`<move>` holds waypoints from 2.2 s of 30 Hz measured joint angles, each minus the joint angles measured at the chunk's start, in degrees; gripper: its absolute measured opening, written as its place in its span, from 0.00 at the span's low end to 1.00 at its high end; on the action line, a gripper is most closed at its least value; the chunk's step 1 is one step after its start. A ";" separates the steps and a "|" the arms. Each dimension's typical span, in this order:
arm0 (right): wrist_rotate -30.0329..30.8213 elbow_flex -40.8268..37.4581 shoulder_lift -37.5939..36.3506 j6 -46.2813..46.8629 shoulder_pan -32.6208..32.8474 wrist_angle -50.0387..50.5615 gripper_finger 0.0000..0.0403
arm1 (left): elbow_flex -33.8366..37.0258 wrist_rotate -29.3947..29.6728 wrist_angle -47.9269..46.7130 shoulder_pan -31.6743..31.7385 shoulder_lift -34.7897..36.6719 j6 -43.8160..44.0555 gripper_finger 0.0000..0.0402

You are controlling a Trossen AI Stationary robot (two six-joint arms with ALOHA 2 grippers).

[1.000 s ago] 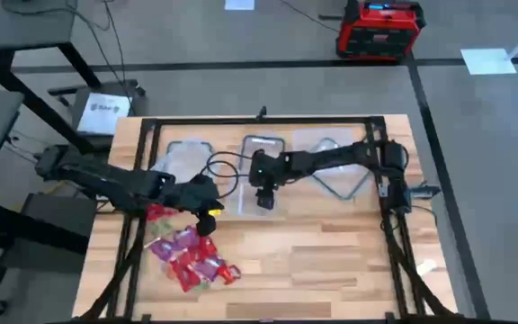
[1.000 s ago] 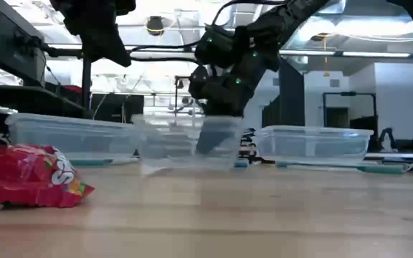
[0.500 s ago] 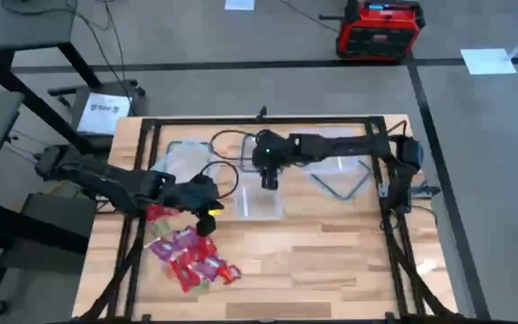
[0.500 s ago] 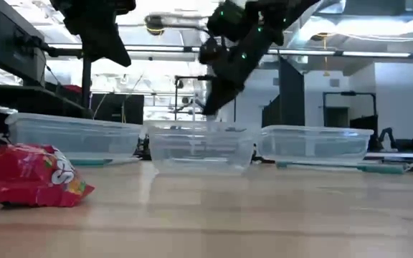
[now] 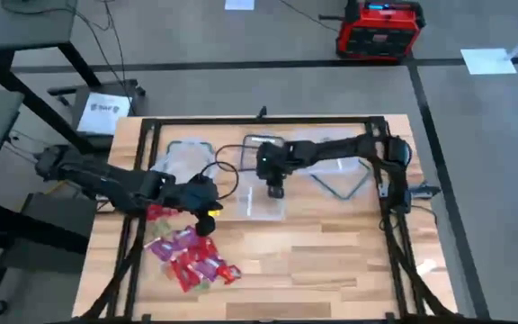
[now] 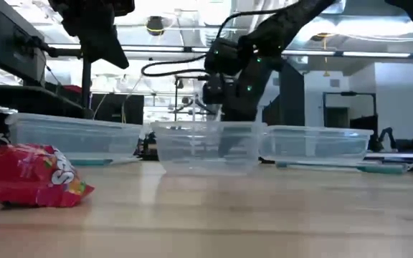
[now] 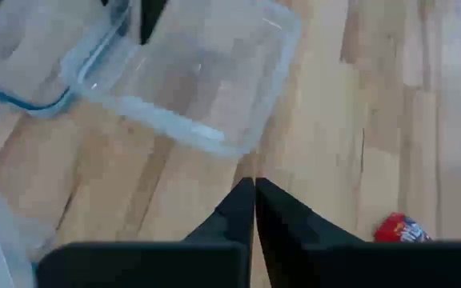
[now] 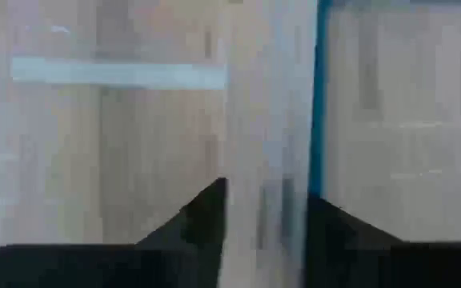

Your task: Sort candy

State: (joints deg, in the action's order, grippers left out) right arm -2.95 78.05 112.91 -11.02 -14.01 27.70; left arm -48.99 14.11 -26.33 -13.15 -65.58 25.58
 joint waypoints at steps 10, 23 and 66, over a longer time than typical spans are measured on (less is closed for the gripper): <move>0.05 14.41 -3.63 -5.32 -2.47 9.70 0.01 | 0.00 0.02 0.10 0.00 0.00 -0.26 0.00; -1.87 17.13 0.73 -11.42 -14.61 8.65 0.02 | 0.00 0.02 0.13 -0.02 0.00 -0.24 0.00; 5.46 -30.02 -28.23 25.09 32.30 -36.19 0.33 | 2.49 -9.53 11.98 -7.11 -5.80 6.07 0.22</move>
State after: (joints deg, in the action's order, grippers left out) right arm 2.51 48.03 84.68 14.07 18.29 -8.49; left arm -46.50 4.58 -14.35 -20.25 -71.38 31.66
